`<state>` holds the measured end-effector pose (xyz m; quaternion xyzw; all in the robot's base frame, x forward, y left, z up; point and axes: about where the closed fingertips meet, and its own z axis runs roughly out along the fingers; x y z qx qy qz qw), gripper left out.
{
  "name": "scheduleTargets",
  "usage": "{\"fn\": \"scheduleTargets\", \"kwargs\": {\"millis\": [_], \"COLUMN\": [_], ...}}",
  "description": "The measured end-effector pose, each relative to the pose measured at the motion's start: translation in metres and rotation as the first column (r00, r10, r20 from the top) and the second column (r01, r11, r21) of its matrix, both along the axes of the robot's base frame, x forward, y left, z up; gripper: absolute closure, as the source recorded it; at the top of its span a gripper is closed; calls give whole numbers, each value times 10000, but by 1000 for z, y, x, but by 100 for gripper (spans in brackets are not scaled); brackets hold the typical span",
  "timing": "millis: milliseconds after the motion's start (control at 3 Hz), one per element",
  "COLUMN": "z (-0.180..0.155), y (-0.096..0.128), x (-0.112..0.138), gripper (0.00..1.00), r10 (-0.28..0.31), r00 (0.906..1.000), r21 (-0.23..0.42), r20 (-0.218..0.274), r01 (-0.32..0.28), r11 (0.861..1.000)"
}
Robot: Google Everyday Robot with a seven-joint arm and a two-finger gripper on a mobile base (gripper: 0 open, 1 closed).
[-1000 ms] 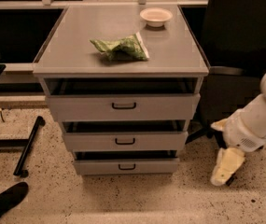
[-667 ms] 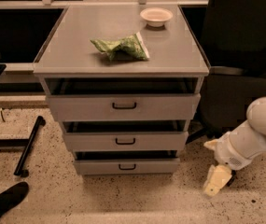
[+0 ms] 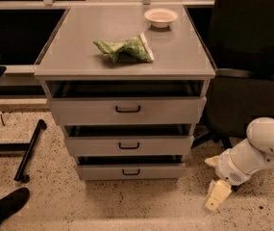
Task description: Open bottom drawer
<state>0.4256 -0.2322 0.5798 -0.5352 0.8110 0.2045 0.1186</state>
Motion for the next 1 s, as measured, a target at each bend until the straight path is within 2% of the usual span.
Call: {"fn": "scheduleTargets", "kwargs": {"millis": [333, 667, 1000], "z": [-9, -54, -115], "y": [2, 20, 49], "x": [1, 18, 26], "gripper": [0, 0, 0], "r10": [97, 739, 1485], "r00": [9999, 9970, 9884], "r21": [171, 482, 1026], "r20": [-97, -217, -318], "r01": [-95, -728, -1446], "r11": [9998, 9962, 9842]}}
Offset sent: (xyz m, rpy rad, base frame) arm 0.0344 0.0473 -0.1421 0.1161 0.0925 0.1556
